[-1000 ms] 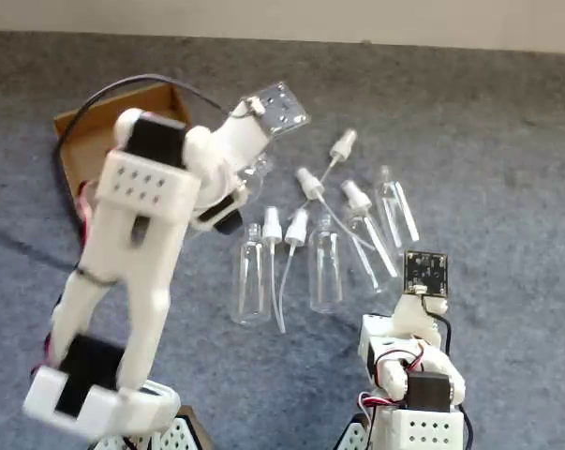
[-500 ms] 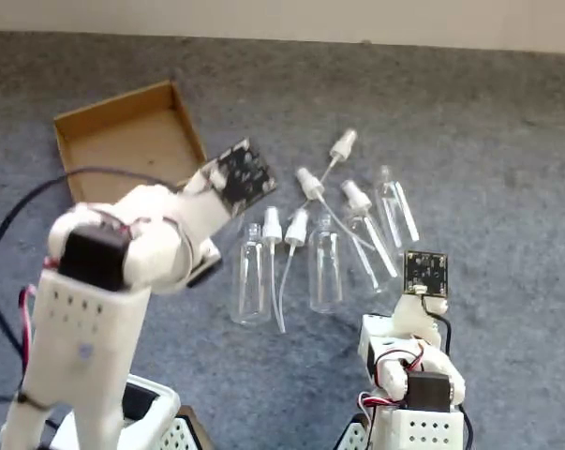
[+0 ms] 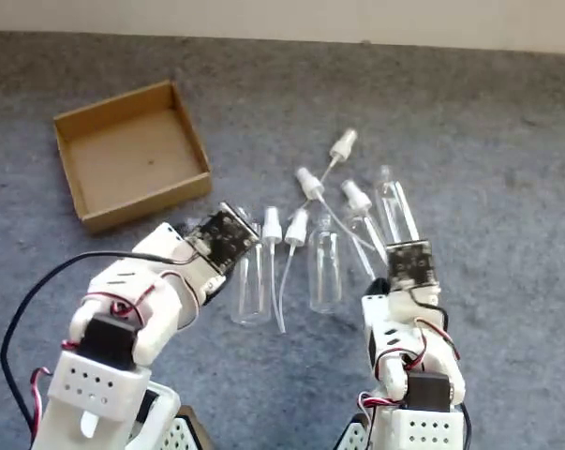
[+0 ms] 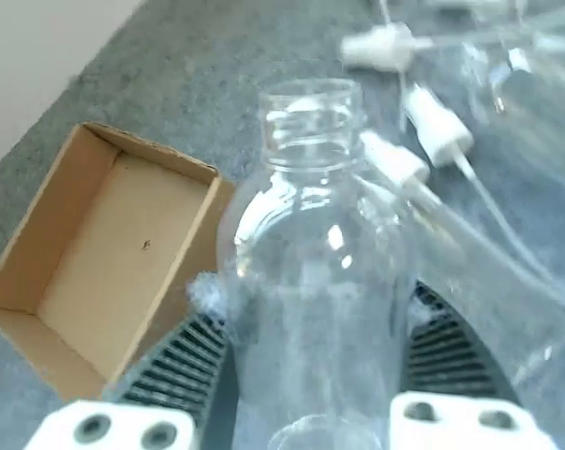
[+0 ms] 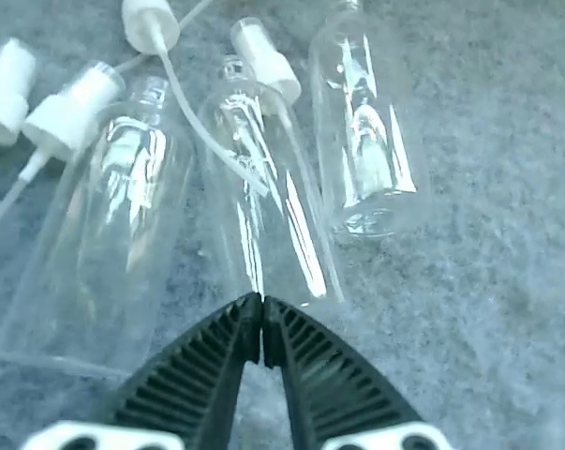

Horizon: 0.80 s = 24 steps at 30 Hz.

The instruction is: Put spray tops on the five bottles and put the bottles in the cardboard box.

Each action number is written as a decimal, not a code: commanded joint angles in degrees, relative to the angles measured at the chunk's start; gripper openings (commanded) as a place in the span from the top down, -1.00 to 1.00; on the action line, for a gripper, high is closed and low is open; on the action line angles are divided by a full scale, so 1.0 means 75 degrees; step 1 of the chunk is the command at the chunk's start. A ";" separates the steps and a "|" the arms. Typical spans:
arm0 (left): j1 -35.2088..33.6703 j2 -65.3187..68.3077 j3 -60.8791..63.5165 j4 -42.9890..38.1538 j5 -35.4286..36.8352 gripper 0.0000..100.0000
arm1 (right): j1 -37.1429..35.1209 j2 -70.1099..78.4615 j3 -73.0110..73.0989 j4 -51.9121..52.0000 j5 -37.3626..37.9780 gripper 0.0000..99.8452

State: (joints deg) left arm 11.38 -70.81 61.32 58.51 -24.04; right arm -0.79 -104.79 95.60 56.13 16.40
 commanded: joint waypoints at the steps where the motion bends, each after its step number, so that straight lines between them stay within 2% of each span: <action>1: 0.0111 -0.0721 0.0768 -0.1453 0.1477 0.88 | 0.0100 -0.0064 -0.0651 -0.0193 0.0938 0.99; 5: 0.0193 -0.1213 0.1623 -0.2133 0.2262 0.88 | 0.0088 0.0006 -0.1905 0.0135 0.0985 0.99; 8: 0.0369 -0.1752 0.2127 -0.2368 0.2766 0.88 | 0.0088 0.0838 -0.2960 0.0158 0.0985 0.99; 13: 0.0393 -0.3089 0.2819 -0.2368 0.3223 0.88 | 0.0041 0.3921 -0.4929 0.0147 0.0961 0.99; 18: 0.0369 -0.4566 0.3604 -0.2356 0.3036 0.88 | -0.0311 0.6840 -0.6875 0.0158 0.0949 0.99; 24: -0.0322 -0.4413 0.3675 -0.2368 0.3036 0.88 | -0.1108 0.9829 -0.8785 0.0170 0.0949 0.99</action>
State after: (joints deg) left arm 12.26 -103.69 89.01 42.42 -1.10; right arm -4.92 -44.92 41.19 56.92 22.99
